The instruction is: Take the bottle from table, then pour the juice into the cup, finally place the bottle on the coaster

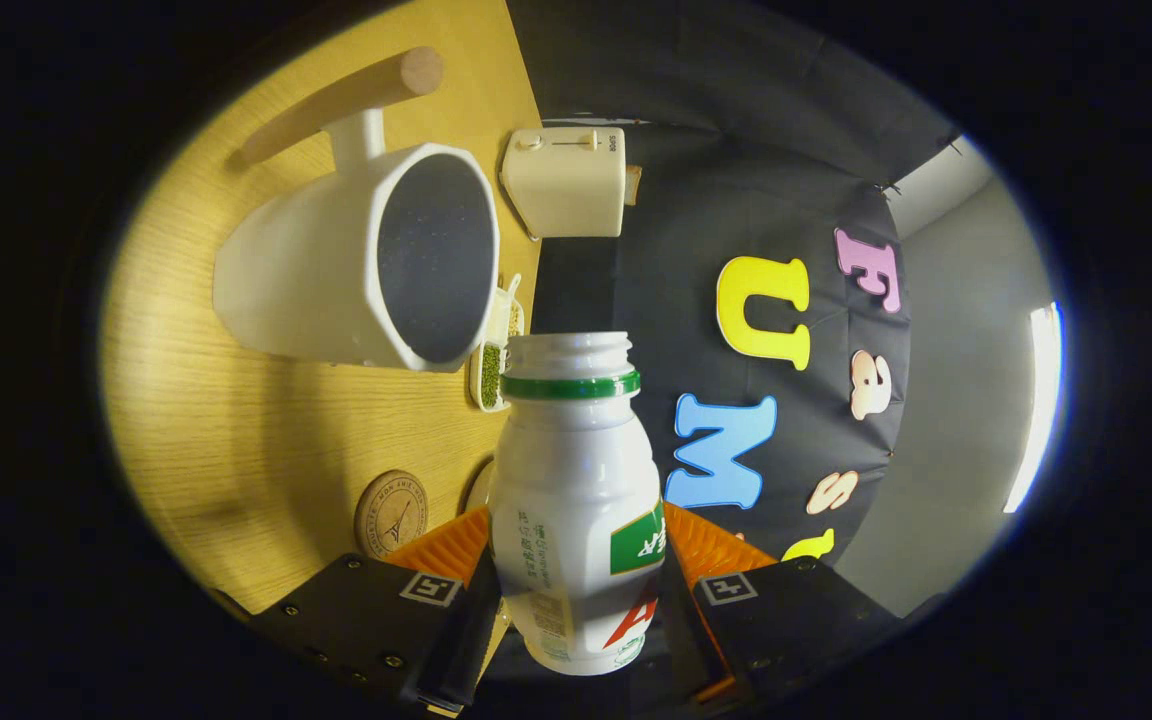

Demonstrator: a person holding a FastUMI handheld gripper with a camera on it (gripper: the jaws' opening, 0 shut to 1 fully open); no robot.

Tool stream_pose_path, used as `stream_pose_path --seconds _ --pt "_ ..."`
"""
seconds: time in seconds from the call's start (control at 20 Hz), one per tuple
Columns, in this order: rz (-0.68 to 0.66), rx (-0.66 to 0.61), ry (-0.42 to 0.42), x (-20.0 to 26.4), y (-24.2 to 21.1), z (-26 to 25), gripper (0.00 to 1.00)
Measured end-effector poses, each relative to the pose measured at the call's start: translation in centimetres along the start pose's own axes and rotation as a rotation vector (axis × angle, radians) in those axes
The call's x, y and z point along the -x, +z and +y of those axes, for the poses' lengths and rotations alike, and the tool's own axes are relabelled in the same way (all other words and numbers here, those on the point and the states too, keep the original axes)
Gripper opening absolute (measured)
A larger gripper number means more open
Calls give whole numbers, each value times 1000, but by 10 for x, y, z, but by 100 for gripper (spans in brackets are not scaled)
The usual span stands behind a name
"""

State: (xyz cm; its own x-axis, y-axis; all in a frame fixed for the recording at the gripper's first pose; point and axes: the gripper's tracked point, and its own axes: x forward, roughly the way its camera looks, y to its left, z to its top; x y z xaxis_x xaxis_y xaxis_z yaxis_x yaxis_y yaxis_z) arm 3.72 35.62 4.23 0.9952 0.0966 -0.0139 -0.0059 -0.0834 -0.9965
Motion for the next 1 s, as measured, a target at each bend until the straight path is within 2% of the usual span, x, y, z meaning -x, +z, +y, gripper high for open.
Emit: stream_pose_path --seconds 1.0 --pt "-4 81 -45 1 3 -16 71"
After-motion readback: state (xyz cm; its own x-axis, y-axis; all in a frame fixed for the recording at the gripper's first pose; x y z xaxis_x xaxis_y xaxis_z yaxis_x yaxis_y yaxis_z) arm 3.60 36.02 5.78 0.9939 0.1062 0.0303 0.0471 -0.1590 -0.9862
